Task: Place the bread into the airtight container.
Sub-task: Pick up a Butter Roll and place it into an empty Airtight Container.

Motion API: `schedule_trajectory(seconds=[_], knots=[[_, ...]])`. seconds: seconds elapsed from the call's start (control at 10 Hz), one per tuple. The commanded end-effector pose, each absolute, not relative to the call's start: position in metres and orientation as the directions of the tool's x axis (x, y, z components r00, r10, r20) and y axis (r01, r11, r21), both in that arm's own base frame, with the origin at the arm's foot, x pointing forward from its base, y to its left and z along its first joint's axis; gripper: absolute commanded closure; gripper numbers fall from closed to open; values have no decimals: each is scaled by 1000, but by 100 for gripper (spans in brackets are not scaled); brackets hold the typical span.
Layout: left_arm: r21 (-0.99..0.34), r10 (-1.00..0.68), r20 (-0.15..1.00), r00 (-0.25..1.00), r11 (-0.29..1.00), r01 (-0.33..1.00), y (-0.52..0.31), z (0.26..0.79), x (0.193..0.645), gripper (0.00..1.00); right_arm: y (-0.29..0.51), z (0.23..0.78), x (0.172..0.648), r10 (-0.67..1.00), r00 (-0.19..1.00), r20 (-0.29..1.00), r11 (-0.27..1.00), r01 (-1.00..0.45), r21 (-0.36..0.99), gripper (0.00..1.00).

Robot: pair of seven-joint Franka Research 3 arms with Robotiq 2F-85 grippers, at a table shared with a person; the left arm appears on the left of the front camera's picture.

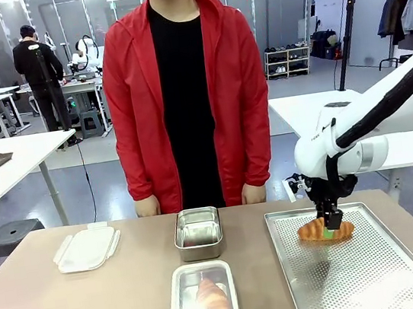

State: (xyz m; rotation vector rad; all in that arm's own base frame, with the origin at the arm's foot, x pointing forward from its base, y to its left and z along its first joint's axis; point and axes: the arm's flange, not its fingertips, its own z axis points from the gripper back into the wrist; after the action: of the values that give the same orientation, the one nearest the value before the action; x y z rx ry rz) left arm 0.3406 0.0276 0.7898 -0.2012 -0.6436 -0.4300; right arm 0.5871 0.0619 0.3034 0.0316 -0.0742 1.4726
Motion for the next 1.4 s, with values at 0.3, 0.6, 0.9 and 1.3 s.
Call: schedule_trajectory(seconds=[0.3,0.6,0.9,1.3], knots=[[-51,-326,620,713,891,452,27,790,339,0,64,319,588,991,117,60,119,-993,-17,90],[-51,-326,620,713,891,452,27,790,339,0,68,350,580,990,120,74,121,-993,-13,90],[-51,-326,620,713,891,452,27,790,339,0,96,421,552,993,106,53,107,-994,-7,90],[-51,-326,620,713,891,452,27,790,339,0,173,472,528,979,197,43,198,-980,-31,90]])
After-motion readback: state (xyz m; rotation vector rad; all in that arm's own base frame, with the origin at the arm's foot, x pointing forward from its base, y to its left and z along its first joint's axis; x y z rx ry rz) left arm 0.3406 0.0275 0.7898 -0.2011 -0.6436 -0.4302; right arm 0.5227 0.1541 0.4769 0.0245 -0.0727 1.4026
